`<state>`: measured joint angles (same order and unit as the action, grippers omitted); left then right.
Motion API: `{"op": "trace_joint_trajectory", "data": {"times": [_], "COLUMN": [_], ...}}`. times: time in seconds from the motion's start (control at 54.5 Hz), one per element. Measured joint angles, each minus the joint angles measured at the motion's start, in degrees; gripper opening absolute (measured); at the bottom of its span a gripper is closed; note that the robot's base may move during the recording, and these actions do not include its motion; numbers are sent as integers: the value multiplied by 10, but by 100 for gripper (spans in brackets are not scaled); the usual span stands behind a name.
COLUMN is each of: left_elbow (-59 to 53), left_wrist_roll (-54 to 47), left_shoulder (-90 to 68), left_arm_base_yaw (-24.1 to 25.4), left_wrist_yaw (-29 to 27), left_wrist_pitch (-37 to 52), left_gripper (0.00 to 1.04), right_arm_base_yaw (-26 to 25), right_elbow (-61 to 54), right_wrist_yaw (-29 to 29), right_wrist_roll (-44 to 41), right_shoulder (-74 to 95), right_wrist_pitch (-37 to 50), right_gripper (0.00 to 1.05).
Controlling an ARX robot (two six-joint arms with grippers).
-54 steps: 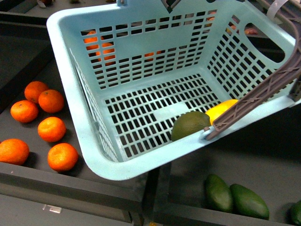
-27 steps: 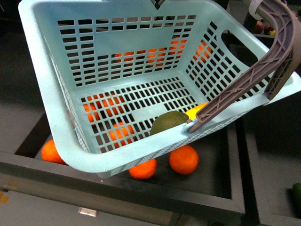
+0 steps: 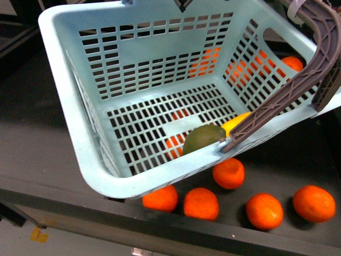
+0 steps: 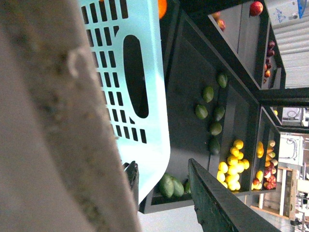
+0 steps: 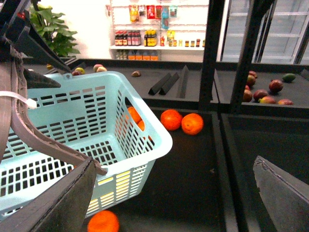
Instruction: Pick mango and avocado into basket
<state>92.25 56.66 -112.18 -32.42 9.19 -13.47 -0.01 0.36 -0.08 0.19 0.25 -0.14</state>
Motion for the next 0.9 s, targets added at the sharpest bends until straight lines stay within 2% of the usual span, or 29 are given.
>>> {"op": "trace_joint_trajectory", "data": {"times": [0.569, 0.606, 0.642, 0.661, 0.697, 0.716, 0.771, 0.808, 0.899], "left_elbow": [0, 29, 76, 85, 107, 113, 122, 124, 121], "left_wrist_roll": [0, 17, 80, 106, 160, 175, 212, 236, 261], "left_shoulder": [0, -9, -25, -28, -35, -37, -44, -53, -60], "left_arm_base_yaw": [9, 6, 0, 0, 0, 1, 9, 21, 55], "left_wrist_yaw": [-7, -80, -197, -222, -318, -347, -400, -417, -400], "left_wrist_pitch": [-1, -54, -137, -156, -213, -231, -252, -247, -229], "left_gripper": [33, 33, 32, 31, 24, 20, 15, 14, 14], "right_arm_base_yaw": [0, 0, 0, 0, 0, 0, 0, 0, 0], "right_elbow": [0, 0, 0, 0, 0, 0, 0, 0, 0], "right_wrist_yaw": [-2, -2, -1, -2, -4, -3, 0, 0, 0], "right_wrist_roll": [0, 0, 0, 0, -1, 0, 0, 0, 0], "right_shoulder": [0, 0, 0, 0, 0, 0, 0, 0, 0], "right_wrist_pitch": [0, 0, 0, 0, 0, 0, 0, 0, 0], "right_gripper": [97, 97, 97, 97, 97, 97, 97, 97, 97]}}
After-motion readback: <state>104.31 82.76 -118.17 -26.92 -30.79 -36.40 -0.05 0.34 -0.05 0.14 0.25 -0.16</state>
